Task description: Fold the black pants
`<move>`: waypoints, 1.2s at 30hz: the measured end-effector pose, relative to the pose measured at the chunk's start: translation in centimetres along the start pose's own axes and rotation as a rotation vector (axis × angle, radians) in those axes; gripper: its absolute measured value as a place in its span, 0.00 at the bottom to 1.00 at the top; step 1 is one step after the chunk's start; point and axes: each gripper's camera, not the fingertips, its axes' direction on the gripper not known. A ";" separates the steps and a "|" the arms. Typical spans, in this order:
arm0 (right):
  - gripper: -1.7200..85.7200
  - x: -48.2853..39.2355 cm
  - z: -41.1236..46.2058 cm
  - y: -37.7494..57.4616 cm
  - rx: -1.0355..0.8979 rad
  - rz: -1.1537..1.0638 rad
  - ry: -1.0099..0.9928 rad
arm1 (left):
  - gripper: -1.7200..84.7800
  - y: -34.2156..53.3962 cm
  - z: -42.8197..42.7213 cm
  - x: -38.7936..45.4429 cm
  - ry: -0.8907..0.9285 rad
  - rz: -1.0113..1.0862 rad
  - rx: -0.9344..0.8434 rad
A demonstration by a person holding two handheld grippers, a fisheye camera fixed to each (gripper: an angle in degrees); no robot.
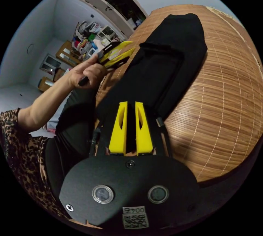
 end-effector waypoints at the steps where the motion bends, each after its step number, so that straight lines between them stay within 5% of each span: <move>1: 0.08 0.0 0.1 -0.1 0.002 -0.005 0.006 | 0.07 -0.1 -0.1 0.3 -0.009 0.011 0.010; 12: 0.07 2.4 0.1 -2.0 0.038 0.038 -0.058 | 0.07 8.7 0.5 6.1 -0.493 0.613 -0.061; 24: 0.14 8.3 -3.9 -2.6 0.155 0.275 -0.232 | 0.13 11.4 1.0 2.5 -0.503 0.520 -0.193; 36: 0.15 12.8 -7.0 -12.0 0.176 0.256 -0.074 | 0.13 11.5 3.8 1.9 -0.618 0.587 -0.231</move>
